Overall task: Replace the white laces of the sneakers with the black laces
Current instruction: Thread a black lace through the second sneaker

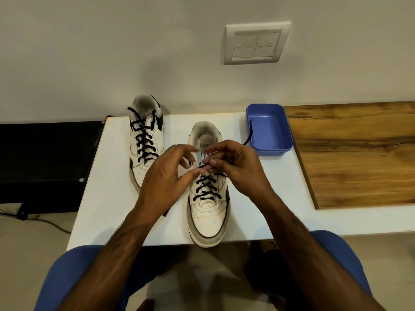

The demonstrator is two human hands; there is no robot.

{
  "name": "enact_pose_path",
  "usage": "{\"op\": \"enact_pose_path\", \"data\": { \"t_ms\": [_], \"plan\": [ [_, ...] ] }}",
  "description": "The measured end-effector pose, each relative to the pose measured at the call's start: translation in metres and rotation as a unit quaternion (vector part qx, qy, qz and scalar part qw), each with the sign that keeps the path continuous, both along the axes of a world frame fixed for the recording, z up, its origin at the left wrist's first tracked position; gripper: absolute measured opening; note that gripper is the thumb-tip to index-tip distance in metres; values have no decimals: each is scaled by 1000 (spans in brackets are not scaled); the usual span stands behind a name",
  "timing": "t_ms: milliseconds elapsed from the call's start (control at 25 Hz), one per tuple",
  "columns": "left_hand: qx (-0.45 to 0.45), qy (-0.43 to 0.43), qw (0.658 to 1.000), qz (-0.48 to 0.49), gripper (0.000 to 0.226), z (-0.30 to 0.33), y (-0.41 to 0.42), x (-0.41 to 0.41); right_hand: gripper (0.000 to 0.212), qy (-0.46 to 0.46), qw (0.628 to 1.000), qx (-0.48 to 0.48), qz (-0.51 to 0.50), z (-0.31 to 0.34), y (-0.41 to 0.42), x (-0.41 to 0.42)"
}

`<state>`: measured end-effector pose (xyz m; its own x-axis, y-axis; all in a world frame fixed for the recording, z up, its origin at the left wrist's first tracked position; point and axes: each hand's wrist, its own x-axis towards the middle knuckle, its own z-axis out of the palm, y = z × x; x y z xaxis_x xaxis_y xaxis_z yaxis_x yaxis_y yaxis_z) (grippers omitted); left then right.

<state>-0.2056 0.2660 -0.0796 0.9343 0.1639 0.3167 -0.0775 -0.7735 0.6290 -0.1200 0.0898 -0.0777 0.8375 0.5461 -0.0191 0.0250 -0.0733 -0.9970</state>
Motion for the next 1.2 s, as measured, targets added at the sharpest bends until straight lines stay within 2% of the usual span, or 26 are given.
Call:
{"op": "enact_pose_path", "data": {
  "t_ms": [80, 280, 360, 440, 560, 720, 920, 1080, 1200],
  "plan": [
    [-40, -15, 998, -40, 38, -2, -4, 3, 18, -10, 1000, 8, 4, 0, 2, 0],
    [-91, -51, 994, -29, 26, -4, -12, 10, 20, -15, 999, 8, -30, 1, 3, 1],
    [-57, -67, 996, -27, 20, -9, -11, 11, 14, -38, 995, -25, -85, 0, -4, 7],
    [-1, -73, 997, -5, 17, -14, -8, 12, 9, -45, 984, -103, -140, -2, -11, 14],
    [95, -66, 993, 33, 16, -19, -10, 14, 31, -29, 968, -216, -126, -8, -7, 10],
    [171, -72, 980, 63, 14, -18, -11, 15, 46, -17, 958, -252, -139, -13, 11, 3],
    [114, -48, 990, 75, 7, -22, -14, 19, 27, -8, 967, -224, -118, -13, 0, 11],
    [85, -40, 992, 79, 7, -23, -19, 25, 17, 85, 987, -124, -49, -12, -22, 21],
    [62, -44, 995, 70, 8, -22, -28, 28, 16, 87, 988, -120, -34, -14, -25, 23]
  ]
}}
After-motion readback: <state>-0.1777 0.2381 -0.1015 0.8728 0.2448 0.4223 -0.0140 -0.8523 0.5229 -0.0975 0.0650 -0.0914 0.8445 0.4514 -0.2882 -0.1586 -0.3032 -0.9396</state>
